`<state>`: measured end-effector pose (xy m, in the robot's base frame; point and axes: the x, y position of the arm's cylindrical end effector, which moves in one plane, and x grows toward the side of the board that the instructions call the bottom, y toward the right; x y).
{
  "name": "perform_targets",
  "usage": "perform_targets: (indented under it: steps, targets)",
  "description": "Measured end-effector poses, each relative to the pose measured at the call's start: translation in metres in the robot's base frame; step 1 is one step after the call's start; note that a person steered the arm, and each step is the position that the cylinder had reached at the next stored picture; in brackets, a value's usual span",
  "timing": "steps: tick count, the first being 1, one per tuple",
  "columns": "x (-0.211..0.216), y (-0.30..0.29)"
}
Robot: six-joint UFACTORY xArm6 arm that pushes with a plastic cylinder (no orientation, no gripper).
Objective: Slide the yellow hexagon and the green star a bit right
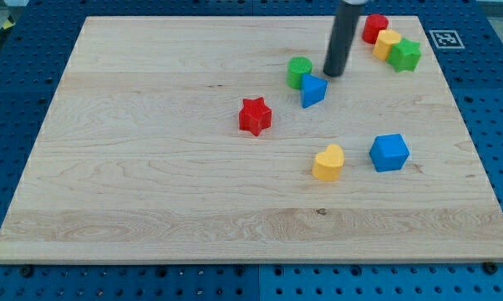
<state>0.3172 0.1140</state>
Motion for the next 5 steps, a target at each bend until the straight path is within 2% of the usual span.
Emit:
perform_targets:
  steps: [2,4,5]
  targets:
    - [-0.091,-0.001]
    - [-0.105,0.083]
    - [-0.105,0.102]
